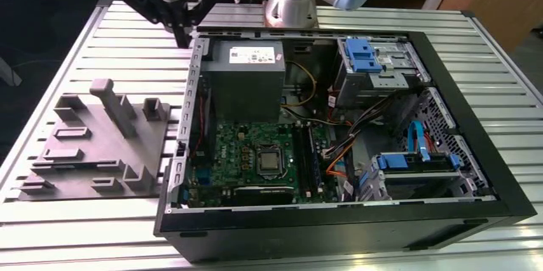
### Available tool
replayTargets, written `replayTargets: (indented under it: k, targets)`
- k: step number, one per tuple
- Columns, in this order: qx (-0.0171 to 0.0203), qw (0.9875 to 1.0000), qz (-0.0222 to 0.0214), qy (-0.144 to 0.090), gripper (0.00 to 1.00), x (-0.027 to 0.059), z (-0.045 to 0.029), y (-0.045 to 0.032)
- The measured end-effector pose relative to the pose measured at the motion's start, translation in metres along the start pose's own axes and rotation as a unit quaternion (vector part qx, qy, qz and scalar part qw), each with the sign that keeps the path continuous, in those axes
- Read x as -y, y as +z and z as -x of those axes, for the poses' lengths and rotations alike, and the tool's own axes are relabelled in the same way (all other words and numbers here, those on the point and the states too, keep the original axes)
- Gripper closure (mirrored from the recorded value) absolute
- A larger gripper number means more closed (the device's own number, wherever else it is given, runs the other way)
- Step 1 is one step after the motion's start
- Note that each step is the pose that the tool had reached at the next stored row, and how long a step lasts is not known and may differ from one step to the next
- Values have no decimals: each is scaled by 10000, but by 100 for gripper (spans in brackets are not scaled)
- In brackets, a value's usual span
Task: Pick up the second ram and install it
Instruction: 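Reach for the second ram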
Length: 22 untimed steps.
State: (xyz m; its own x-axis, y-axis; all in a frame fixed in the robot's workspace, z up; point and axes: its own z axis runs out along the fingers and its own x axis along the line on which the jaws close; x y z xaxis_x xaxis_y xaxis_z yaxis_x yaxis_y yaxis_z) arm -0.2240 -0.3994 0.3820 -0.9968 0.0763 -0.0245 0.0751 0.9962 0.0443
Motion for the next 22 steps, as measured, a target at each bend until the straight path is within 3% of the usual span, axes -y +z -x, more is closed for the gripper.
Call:
replayTargets:
  k: [7,22]
  targets:
    - [0,10000,0,0,90,21,-191,25]
    - [0,10000,-1,0,90,50,-525,87]
